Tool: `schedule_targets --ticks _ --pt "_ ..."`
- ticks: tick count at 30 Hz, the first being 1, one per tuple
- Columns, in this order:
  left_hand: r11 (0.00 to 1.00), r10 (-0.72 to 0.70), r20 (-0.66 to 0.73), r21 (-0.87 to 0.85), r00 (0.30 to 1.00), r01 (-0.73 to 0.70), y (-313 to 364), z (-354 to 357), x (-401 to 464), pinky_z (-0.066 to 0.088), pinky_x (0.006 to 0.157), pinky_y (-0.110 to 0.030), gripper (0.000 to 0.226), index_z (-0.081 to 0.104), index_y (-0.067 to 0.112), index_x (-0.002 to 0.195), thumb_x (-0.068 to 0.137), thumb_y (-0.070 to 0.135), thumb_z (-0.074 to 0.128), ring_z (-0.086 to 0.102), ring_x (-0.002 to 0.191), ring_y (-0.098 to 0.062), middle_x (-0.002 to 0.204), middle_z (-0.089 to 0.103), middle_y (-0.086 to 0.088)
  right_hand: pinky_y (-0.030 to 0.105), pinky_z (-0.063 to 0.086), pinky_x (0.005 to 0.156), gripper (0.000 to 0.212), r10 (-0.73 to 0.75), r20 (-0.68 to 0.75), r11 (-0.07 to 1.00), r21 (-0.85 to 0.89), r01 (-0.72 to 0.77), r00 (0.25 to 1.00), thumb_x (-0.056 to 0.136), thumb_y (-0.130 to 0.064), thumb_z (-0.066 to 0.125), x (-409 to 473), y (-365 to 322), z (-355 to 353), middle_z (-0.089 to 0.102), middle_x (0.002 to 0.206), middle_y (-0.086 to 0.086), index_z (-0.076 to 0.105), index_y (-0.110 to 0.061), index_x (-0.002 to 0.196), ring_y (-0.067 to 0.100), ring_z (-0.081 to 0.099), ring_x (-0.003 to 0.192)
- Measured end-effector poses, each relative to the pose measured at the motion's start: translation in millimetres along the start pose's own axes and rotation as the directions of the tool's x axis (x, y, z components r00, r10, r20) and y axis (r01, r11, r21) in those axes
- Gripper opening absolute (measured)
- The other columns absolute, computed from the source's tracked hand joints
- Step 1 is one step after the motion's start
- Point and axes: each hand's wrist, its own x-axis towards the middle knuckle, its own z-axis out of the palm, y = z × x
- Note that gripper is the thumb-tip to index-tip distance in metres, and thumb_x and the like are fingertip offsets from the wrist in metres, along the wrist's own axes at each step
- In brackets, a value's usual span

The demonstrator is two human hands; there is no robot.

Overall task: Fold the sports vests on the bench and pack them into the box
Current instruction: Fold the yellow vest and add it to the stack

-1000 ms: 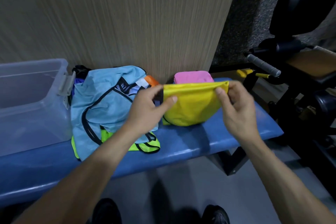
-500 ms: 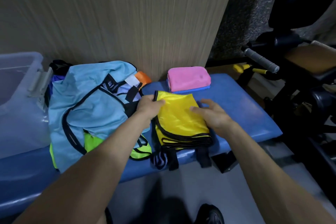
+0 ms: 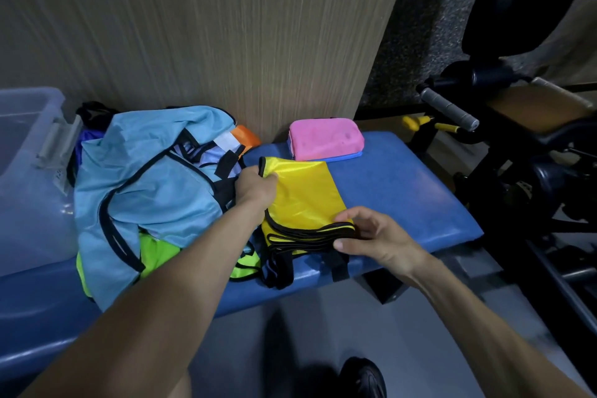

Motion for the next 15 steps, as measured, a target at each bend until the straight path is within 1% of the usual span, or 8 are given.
schedule_targets --ticks 1,2,4,5,8,10,12,15 --pt "1.0 0.001 -0.001 0.007 1.0 -0.001 0.3 -0.1 -0.4 0.049 0.078 -0.032 0.012 0.069 0.011 0.094 0.1 0.018 0.062 0.061 0.081 -0.024 0.09 0.067 -0.006 0.026 0.054 0.083 0.041 -0.04 -0.048 0.999 0.007 0.041 0.998 0.072 -0.016 0.091 -1.3 3.2 3.2 0.072 0.097 0.009 0.069 -0.009 0.106 0.02 0.065 0.09" --pt "1.0 0.002 -0.003 0.014 1.0 -0.002 0.6 -0.4 -0.7 0.049 0.078 -0.032 0.012 0.068 0.011 0.092 0.099 0.018 0.062 0.061 0.084 -0.026 0.09 0.067 -0.005 0.025 0.053 0.079 0.039 -0.07 -0.094 0.997 0.01 0.071 0.993 0.073 -0.02 0.09 -2.3 6.6 5.8 0.071 0.093 0.009 0.069 -0.008 0.104 0.021 0.063 0.086" --pt "1.0 0.0 -0.005 0.024 1.0 0.0 1.6 -1.3 -1.8 0.048 0.078 -0.032 0.012 0.067 0.014 0.089 0.099 0.019 0.062 0.061 0.086 -0.026 0.09 0.067 -0.005 0.026 0.05 0.072 0.045 -0.111 -0.164 0.992 0.034 0.119 0.98 0.071 -0.033 0.091 -4.4 13.2 8.4 0.067 0.084 0.01 0.07 -0.007 0.102 0.021 0.059 0.076" --pt "1.0 0.0 -0.003 0.027 1.0 0.0 2.3 -1.5 -2.4 0.048 0.078 -0.032 0.011 0.068 0.015 0.09 0.099 0.019 0.063 0.061 0.087 -0.026 0.093 0.068 -0.005 0.025 0.049 0.068 0.046 -0.12 -0.193 0.989 0.057 0.133 0.974 0.071 -0.034 0.091 -6.0 14.2 9.1 0.063 0.079 0.011 0.07 -0.006 0.102 0.019 0.058 0.07" --pt "0.999 -0.002 -0.001 0.041 1.0 0.002 3.1 -1.8 -3.2 0.049 0.08 -0.033 0.01 0.069 0.013 0.096 0.099 0.02 0.063 0.062 0.091 -0.028 0.098 0.069 -0.008 0.024 0.052 0.059 0.034 -0.129 -0.254 0.982 0.104 0.159 0.959 0.074 -0.015 0.082 -10.1 14.4 12.5 0.053 0.067 0.007 0.067 -0.001 0.101 0.015 0.058 0.056" --pt "0.998 0.001 -0.002 0.057 1.0 -0.001 4.3 -2.2 -3.8 0.05 0.081 -0.033 0.008 0.068 0.014 0.096 0.099 0.02 0.063 0.062 0.092 -0.029 0.099 0.068 -0.008 0.026 0.056 0.055 0.027 -0.126 -0.283 0.977 0.128 0.168 0.951 0.076 -0.008 0.078 -12.1 16.0 17.5 0.05 0.059 0.003 0.065 -0.001 0.099 0.016 0.059 0.052" --pt "0.997 0.017 -0.01 0.072 1.0 -0.016 5.9 -2.4 -5.4 0.05 0.081 -0.034 0.007 0.067 0.014 0.096 0.099 0.02 0.063 0.062 0.092 -0.029 0.099 0.068 -0.008 0.028 0.056 0.05 0.022 -0.12 -0.323 0.976 0.133 0.17 0.939 0.082 0.0 0.075 -12.8 21.0 22.0 0.051 0.053 0.002 0.061 0.001 0.099 0.019 0.062 0.049" --pt "0.994 0.026 0.013 0.102 1.0 -0.027 7.7 -3.5 -8.5 0.052 0.083 -0.035 0.012 0.067 0.01 0.099 0.1 0.02 0.062 0.063 0.092 -0.03 0.097 0.068 -0.008 0.03 0.054 0.045 0.02 -0.104 -0.368 0.984 0.096 0.149 0.924 0.087 0.004 0.072 -12.2 27.2 27.6 0.051 0.054 0.003 0.056 0.0 0.098 0.021 0.063 0.048"
